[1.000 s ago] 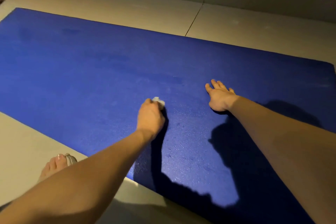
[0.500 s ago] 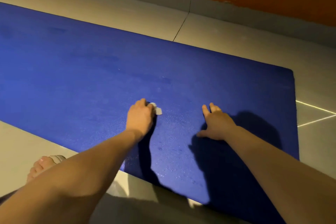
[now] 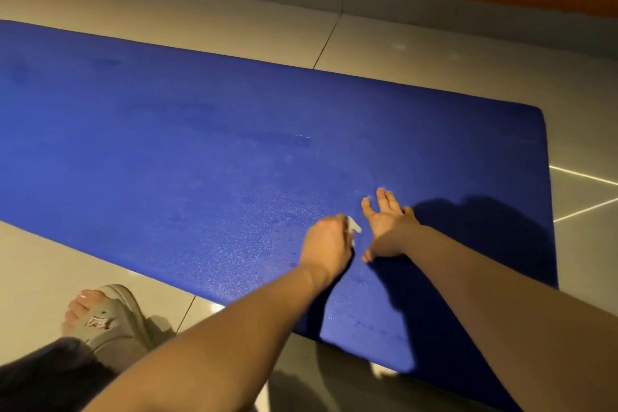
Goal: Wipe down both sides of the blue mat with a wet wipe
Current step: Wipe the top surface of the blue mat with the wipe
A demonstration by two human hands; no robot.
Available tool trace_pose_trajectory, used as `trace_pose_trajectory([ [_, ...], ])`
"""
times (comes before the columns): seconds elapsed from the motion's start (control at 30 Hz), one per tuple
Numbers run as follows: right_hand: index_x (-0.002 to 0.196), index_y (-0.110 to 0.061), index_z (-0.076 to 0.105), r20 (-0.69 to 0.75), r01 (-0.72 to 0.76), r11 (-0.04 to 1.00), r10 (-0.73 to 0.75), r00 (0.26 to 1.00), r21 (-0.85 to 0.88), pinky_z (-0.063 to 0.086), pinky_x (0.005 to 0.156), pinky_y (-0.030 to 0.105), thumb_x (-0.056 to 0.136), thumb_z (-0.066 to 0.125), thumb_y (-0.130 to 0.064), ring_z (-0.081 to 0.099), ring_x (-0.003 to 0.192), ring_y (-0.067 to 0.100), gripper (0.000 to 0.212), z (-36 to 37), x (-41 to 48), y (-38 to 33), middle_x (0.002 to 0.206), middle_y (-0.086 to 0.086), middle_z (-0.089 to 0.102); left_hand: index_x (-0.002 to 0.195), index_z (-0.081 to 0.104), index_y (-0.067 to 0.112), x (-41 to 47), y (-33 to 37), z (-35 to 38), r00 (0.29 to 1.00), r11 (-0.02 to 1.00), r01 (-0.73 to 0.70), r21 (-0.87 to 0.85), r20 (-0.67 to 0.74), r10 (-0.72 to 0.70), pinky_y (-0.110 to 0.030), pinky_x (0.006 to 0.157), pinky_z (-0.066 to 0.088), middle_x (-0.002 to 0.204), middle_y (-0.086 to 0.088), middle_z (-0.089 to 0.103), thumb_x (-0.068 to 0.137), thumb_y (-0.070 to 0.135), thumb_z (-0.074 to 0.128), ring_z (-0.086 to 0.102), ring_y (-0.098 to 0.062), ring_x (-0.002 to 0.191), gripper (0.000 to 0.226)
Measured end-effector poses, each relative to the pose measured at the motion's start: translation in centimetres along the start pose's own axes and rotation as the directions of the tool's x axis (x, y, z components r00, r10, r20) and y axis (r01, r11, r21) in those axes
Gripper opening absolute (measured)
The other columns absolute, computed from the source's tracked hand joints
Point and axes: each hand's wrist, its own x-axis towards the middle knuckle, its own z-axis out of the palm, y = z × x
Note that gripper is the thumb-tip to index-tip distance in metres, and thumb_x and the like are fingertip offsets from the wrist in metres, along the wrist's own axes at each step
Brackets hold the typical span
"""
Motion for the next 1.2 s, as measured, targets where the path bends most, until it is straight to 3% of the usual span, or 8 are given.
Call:
trace_pose_trajectory([
  [0.13,0.158,-0.017,-0.017,-0.004,-0.002,1.000,0.002,1.000,-0.002,0.010,0.122,0.056,0.076,0.080,-0.051,-0.020,0.152,0.036,0.132,-0.1,0.2,0.0,0.162,0.018,-0.029,0.104,0.067,0.024,0.2,-2.2,-1.9,0.992,0.956,-0.129,0.263,0.045,0.121,-0.035,0.070,0.045,0.104,-0.003,0.061,0.094,0.022,0.055,0.061,-0.026,0.094,0.016],
  [0.23,0.158,-0.017,-0.018,-0.003,0.001,1.000,-0.001,1.000,0.016,0.008,0.122,0.056,0.077,0.081,-0.048,-0.021,0.152,0.035,0.132,0.0,0.2,0.1,0.162,0.018,-0.029,0.103,0.068,0.019,0.8,-7.4,-6.0,0.998,0.924,0.030,0.380,-0.056,-0.010,-0.036,0.070,0.047,0.106,-0.006,0.059,0.093,0.024,0.058,0.062,-0.032,0.093,0.015],
  [0.4,0.158,-0.017,-0.019,0.006,-0.008,1.000,0.008,1.000,0.011,0.007,0.123,0.057,0.077,0.080,-0.050,-0.022,0.151,0.036,0.132,0.0,0.1,-0.1,0.161,0.018,-0.031,0.091,0.061,0.009,0.2,-13.5,-10.9,0.940,0.882,0.340,0.328,-0.151,-0.306,-0.036,0.062,0.043,0.097,-0.015,0.065,0.099,0.024,0.053,0.056,-0.035,0.076,0.019],
  [0.53,0.158,-0.017,-0.019,0.018,-0.034,0.999,0.033,0.999,0.027,0.009,0.123,0.055,0.081,0.075,-0.053,-0.022,0.151,0.035,0.126,-0.4,-0.2,-0.6,0.161,0.017,-0.031,0.087,0.060,0.004,-0.2,-10.7,-9.4,0.944,0.917,0.327,0.228,-0.128,-0.305,-0.038,0.065,0.046,0.092,-0.019,0.068,0.097,0.015,0.054,0.061,-0.040,0.079,0.016],
  [0.7,0.160,-0.016,-0.011,0.052,-0.097,0.992,0.093,0.994,0.075,0.017,0.123,0.051,0.089,0.067,-0.053,-0.011,0.154,0.032,0.111,-0.7,-2.2,-3.4,0.165,0.014,-0.021,0.092,0.066,0.006,-1.7,-5.1,-5.1,0.988,0.978,0.136,0.158,0.050,-0.145,-0.032,0.070,0.044,0.097,-0.013,0.070,0.089,0.004,0.053,0.067,-0.036,0.090,0.014],
  [0.9,0.160,-0.011,-0.004,0.027,-0.077,0.977,0.073,0.997,0.197,0.019,0.120,0.055,0.101,0.055,-0.036,0.007,0.154,0.032,0.088,2.1,-5.3,-7.1,0.168,0.010,-0.007,0.091,0.066,0.018,-3.3,-6.8,-7.1,0.990,0.921,-0.034,0.387,0.138,-0.021,-0.033,0.063,0.039,0.105,-0.007,0.063,0.093,0.023,0.056,0.063,-0.032,0.091,0.011],
  [1.07,0.161,-0.015,0.009,0.028,-0.044,0.970,0.039,0.999,0.241,0.019,0.122,0.050,0.102,0.046,-0.021,0.011,0.154,0.029,0.070,2.8,-6.7,-8.7,0.169,0.005,-0.001,0.092,0.064,0.016,-4.8,-12.0,-10.6,0.952,0.916,0.304,0.260,-0.056,-0.300,-0.033,0.065,0.043,0.102,-0.010,0.063,0.097,0.028,0.052,0.057,-0.032,0.082,0.018],
  [1.2,0.161,-0.018,0.012,-0.004,-0.032,0.966,0.034,0.999,0.255,0.023,0.122,0.046,0.102,0.045,-0.020,0.010,0.154,0.028,0.067,4.4,-7.3,-10.1,0.169,0.007,0.000,0.087,0.060,0.018,-7.6,-9.8,-9.0,0.955,0.948,0.297,0.118,-0.056,-0.292,-0.029,0.064,0.038,0.082,-0.004,0.064,0.100,0.024,0.050,0.065,-0.034,0.084,0.017],
])
